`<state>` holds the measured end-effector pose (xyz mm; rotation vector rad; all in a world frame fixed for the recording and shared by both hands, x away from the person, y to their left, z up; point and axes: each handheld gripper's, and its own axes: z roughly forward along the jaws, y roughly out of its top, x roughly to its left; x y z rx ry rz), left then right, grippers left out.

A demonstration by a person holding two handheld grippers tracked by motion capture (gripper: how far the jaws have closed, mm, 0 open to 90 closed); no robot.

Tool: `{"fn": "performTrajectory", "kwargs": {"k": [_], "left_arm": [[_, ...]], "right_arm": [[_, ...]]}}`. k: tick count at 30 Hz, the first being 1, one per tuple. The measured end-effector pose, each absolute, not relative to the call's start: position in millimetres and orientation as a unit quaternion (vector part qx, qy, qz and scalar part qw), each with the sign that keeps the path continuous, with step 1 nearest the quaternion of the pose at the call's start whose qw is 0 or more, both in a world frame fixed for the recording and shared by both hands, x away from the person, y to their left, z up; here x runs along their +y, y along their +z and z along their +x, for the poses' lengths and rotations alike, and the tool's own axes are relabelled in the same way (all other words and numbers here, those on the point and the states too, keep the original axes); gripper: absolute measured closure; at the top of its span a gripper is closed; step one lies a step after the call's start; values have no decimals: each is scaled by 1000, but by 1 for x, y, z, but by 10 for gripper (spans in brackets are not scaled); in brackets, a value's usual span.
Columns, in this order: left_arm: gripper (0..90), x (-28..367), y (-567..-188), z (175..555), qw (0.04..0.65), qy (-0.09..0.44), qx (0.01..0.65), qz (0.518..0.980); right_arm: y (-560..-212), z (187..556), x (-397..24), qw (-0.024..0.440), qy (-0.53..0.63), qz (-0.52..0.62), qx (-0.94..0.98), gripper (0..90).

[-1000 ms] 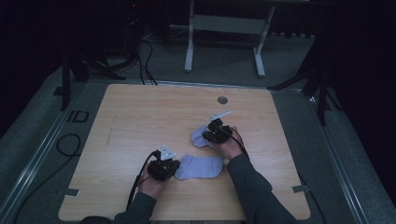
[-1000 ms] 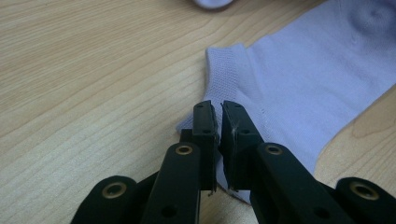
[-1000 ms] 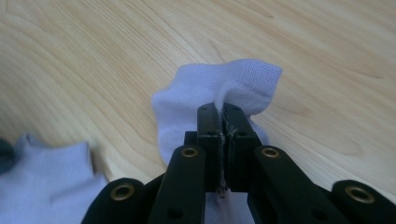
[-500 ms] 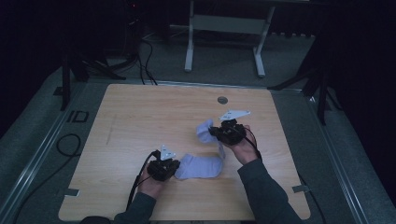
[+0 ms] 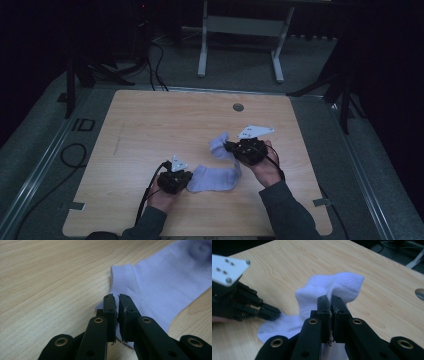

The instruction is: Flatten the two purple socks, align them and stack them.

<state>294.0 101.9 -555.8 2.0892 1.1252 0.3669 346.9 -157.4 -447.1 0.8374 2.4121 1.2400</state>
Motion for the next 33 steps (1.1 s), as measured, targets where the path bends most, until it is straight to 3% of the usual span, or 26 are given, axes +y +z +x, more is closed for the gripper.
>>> {"fn": "performTrajectory", "kwargs": {"k": [22, 33], "left_arm": [[833, 102, -556, 295, 364, 140, 437, 810], [719, 108, -545, 295, 427, 95, 421, 795]], "right_arm": [[-504, 343, -127, 90, 413, 298, 856, 862], [-514, 340, -125, 79, 420, 295, 855, 863]]}}
